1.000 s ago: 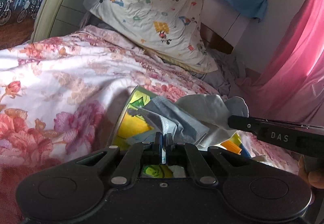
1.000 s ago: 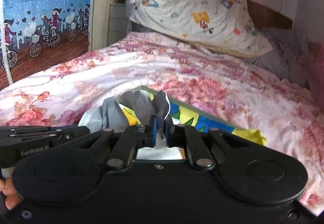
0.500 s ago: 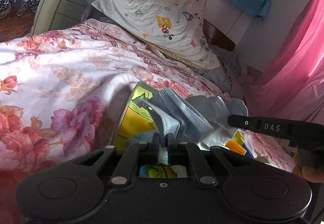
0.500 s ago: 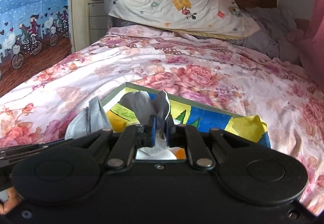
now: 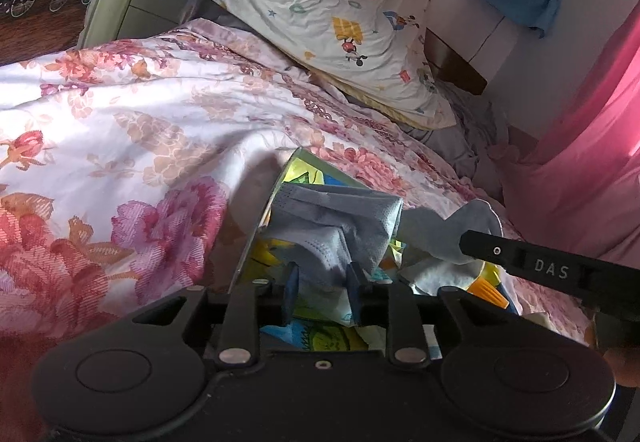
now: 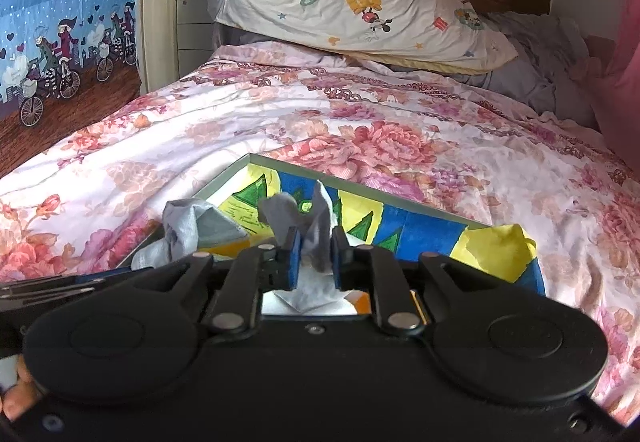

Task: Organize soft objects
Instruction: 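Lower the grey cloths into the tray and open both grippers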

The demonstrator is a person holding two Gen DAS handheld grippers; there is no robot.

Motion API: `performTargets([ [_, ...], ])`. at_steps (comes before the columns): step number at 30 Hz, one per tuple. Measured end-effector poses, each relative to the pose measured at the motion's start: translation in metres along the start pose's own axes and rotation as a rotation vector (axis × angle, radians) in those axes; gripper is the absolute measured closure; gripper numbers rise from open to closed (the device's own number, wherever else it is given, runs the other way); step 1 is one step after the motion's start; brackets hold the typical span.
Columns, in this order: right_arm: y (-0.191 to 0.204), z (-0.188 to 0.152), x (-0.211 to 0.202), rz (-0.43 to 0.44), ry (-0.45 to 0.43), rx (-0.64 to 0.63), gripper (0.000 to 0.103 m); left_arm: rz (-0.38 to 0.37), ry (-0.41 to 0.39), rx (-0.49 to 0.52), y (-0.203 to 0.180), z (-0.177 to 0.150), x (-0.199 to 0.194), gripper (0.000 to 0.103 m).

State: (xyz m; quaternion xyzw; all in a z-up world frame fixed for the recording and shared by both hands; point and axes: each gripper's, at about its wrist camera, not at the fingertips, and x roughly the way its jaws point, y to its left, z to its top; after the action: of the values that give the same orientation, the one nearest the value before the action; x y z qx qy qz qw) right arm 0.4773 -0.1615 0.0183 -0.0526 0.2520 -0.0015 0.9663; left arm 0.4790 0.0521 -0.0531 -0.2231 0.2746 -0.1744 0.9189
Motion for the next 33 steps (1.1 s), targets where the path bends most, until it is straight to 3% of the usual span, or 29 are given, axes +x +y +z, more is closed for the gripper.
performTargets([
  [12,-0.004,0.000,-0.012,0.016,-0.008,0.004,0.076,0.029,-0.010,0.000,-0.008,-0.001,-0.008,0.051],
  [21,-0.009,-0.001,-0.041,0.031,-0.036,0.013,0.057,0.053,-0.041,0.011,-0.024,-0.002,-0.032,0.033],
  [29,-0.022,0.003,-0.076,0.021,-0.075,-0.009,0.025,0.061,-0.069,-0.029,-0.039,-0.001,-0.054,0.020],
  [33,-0.028,0.006,-0.095,0.023,-0.098,-0.010,0.016,0.070,-0.104,-0.049,-0.046,0.002,-0.074,0.011],
])
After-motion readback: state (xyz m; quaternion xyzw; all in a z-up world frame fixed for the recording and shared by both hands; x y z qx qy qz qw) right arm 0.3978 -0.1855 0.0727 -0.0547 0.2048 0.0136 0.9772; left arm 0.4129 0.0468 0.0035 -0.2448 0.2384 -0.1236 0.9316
